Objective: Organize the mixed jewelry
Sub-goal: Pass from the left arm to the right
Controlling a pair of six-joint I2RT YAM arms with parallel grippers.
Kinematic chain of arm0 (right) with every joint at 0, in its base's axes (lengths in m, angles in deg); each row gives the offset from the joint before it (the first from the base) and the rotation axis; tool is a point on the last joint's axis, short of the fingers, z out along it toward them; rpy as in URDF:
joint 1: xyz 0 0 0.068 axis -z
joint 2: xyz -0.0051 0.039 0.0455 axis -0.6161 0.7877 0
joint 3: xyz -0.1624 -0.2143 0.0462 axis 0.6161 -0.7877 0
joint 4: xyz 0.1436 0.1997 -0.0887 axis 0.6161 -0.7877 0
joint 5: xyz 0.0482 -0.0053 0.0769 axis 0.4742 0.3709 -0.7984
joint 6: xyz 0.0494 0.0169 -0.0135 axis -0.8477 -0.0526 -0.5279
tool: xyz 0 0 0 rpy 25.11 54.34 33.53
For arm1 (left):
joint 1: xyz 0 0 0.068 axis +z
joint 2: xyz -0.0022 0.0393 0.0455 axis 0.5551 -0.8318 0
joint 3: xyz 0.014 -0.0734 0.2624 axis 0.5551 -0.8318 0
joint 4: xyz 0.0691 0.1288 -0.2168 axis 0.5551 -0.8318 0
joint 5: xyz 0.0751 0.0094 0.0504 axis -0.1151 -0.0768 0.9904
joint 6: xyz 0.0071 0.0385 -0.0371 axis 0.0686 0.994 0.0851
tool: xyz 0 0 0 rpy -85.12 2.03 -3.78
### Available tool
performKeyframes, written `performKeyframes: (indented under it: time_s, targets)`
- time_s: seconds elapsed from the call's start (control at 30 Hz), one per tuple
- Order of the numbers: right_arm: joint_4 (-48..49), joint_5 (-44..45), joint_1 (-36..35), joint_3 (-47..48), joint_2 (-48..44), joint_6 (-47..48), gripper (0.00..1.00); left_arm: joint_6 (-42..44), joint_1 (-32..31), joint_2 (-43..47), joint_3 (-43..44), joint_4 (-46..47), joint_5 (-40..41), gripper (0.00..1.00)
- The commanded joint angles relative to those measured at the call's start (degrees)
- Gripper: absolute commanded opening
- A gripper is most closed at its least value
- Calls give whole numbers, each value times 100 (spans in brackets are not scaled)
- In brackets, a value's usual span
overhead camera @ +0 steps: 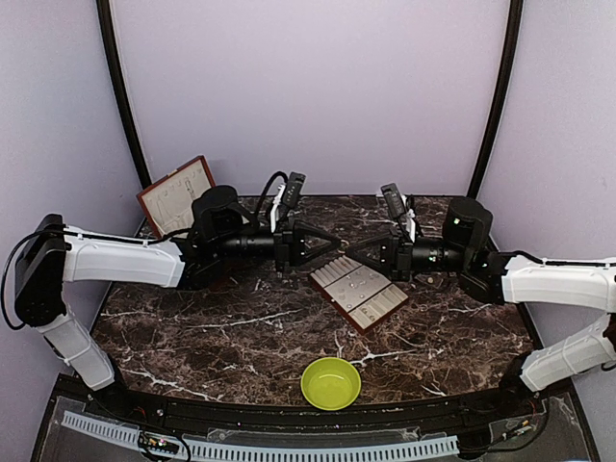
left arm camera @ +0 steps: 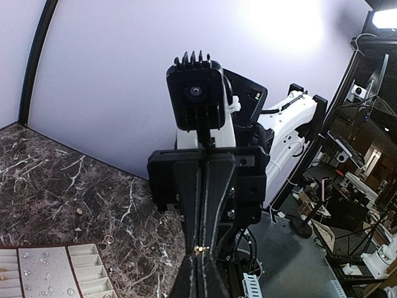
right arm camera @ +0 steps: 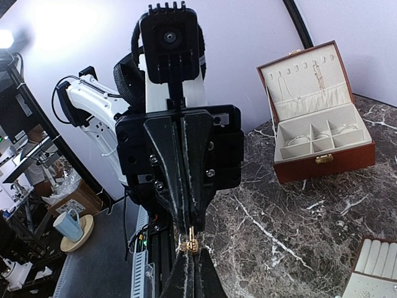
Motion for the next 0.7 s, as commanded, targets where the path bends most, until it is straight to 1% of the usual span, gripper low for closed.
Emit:
performKeyframes:
  time_s: [0.0,0.03,0.07,0.1,0.13,0.17,0.2,0.23,0.3,0.47,0.53,0.57,0.63,0.67]
  targets:
    - [402,196,-46,58,-43,-57,0,12,13,235,-113,139,-27,0]
    - [393,262,-43,40,-64,-46,0,35,14,244,-129,129,-23,0]
    - [349,349,-41,32,-85,-3,0,46,18,249,-129,95,-4,2]
    - [235,466,-41,37,-111,64,0,72,18,276,-129,63,11,7]
    - [63,598,-36,69,-143,167,0,82,15,296,-129,11,61,20]
    - [-141,712,-33,106,-172,288,0,108,17,351,-146,-36,96,28]
    - [-374,816,-18,149,-197,433,0,127,20,378,-175,-55,179,43]
    - [-678,906,3,196,-218,574,0,176,25,451,-192,-124,217,52]
    - [-1189,1110,59,309,-262,898,0,289,40,587,-229,-320,385,58]
    - [-2546,1804,358,724,-156,1723,0,416,358,950,-391,-771,535,65]
    - [-3159,2251,449,1012,4,1949,0,506,593,1101,-364,-1154,542,66]
    - [-3473,2452,477,1165,103,2058,0,559,667,1207,-334,-1546,596,66]
    - [-3853,2772,530,1401,310,2222,0,794,888,1384,-261,-2106,599,66]
    - [-3994,2892,561,1498,417,2290,0,960,1031,1511,-223,-2246,572,66]
